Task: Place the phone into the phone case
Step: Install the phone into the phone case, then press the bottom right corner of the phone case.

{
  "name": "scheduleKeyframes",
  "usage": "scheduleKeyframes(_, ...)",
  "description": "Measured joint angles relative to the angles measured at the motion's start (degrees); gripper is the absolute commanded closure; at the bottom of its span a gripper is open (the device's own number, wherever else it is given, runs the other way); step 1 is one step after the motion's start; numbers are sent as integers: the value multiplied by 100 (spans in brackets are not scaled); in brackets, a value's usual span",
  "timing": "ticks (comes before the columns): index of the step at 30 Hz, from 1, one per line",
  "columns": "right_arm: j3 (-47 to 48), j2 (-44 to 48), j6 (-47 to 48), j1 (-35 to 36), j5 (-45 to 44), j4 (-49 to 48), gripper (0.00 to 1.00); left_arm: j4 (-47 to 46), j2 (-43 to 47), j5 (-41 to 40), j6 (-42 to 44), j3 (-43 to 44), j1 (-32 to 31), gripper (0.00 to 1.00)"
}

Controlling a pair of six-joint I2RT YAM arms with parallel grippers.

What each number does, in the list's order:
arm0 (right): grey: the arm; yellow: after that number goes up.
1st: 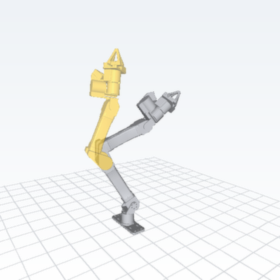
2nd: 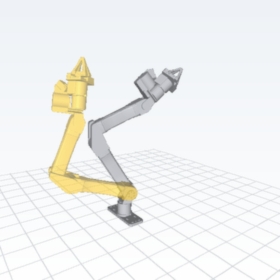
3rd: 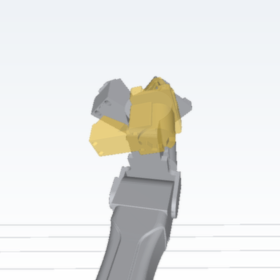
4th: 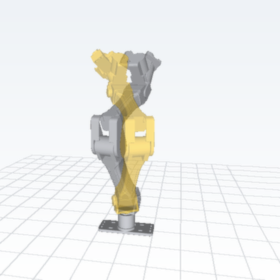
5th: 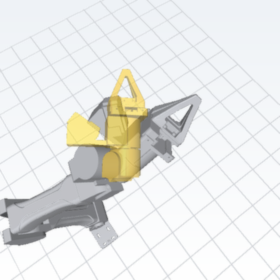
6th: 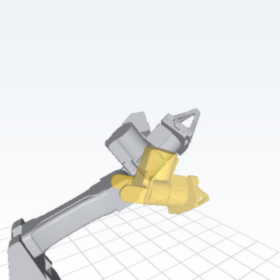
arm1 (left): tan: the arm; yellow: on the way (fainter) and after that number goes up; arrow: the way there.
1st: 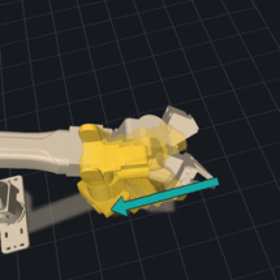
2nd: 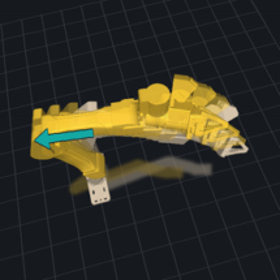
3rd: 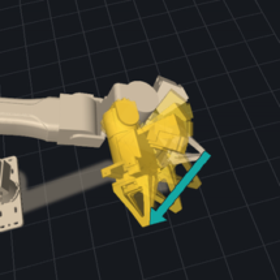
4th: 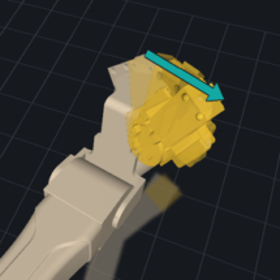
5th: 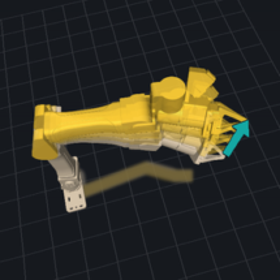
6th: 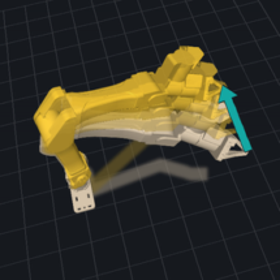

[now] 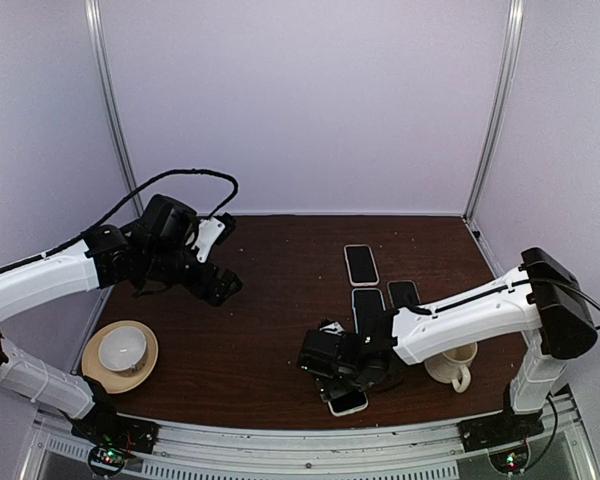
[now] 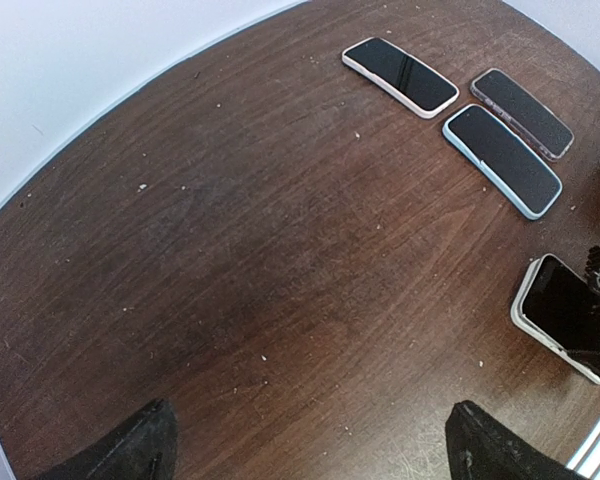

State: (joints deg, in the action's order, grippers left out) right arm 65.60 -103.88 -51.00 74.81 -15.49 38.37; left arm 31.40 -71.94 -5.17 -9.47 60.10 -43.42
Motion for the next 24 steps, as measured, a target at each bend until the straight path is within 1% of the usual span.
scheduleKeyframes(4,55,175,57,0,24,227,18,0,0,0,0,-2,0,3)
scheduleKeyframes(6,52,369,116,0,72,282,22,0,0,0,0,-2,0,3)
scheduleKeyframes(11,-55,765,118,0,216,398,50,0,0,0,4,-2,0,3)
scheduleKeyframes(13,-184,789,52,-2,310,407,59,0,0,0,4,-2,-2,3)
scheduleKeyframes(21,-614,787,-192,0,608,433,84,0,0,0,9,-4,0,3)
scheduleKeyframes(24,-691,752,-269,2,730,380,89,0,0,0,9,-9,0,2)
